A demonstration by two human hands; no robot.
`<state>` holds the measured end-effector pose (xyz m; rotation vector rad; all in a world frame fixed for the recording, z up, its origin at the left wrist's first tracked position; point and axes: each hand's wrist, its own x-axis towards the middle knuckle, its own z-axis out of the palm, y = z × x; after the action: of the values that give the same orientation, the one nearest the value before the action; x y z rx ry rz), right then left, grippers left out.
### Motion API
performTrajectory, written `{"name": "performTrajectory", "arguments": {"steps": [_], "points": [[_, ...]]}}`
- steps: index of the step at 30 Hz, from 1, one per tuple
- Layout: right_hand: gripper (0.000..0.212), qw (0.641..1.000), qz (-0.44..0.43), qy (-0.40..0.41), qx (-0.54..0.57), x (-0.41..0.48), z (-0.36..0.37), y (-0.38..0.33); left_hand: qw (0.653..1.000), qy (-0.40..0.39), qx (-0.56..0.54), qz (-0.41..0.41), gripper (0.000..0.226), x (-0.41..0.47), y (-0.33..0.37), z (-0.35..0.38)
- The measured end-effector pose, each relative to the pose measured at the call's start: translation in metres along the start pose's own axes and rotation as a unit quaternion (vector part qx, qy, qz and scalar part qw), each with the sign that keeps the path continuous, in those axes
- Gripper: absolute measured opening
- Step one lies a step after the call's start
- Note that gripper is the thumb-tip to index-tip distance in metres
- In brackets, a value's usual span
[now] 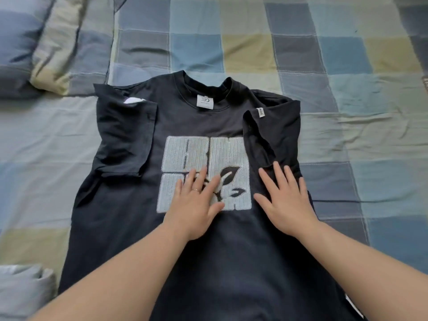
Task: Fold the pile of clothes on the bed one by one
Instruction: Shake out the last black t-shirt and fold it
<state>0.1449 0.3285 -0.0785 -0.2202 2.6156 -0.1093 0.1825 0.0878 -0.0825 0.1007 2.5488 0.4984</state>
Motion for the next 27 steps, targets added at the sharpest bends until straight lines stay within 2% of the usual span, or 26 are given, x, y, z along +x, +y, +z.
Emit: {"name": "performTrajectory", "arguments": {"steps": [4,9,13,15,18,23,25,27], "points": [[0.071,0.997,0.069,-0.043,-0.005,-0.083,0.037,-0.007,0.996,-0.011,0.088,0.000,0.074,-0.080,-0.037,0.029],[0.073,0.984,0.162,-0.063,0.022,-0.168,0.086,-0.015,0.992,0.051,0.088,-0.081,0.069,-0.172,-0.085,0.070],[0.075,0.962,0.261,-0.062,0.057,-0.207,0.109,0.002,0.979,0.103,0.049,-0.168,0.066,-0.227,-0.103,0.099],[0.079,0.954,0.288,-0.044,0.066,-0.220,0.117,0.009,0.968,0.148,0.019,-0.201,0.067,-0.244,-0.104,0.113],[0.091,0.947,0.309,0.030,0.081,-0.228,0.127,0.015,0.939,0.195,-0.051,-0.278,0.073,-0.262,-0.099,0.127],[0.107,0.888,0.429,0.061,0.153,-0.237,0.127,0.035,0.889,0.238,-0.097,-0.378,0.090,-0.272,-0.089,0.128],[0.104,0.885,0.423,0.081,0.176,-0.241,0.124,0.048,0.876,0.236,-0.096,-0.410,0.095,-0.274,-0.089,0.126],[0.091,0.892,0.373,0.116,0.228,-0.244,0.120,0.059,0.863,0.233,-0.103,-0.436,0.101,-0.277,-0.092,0.120]]}}
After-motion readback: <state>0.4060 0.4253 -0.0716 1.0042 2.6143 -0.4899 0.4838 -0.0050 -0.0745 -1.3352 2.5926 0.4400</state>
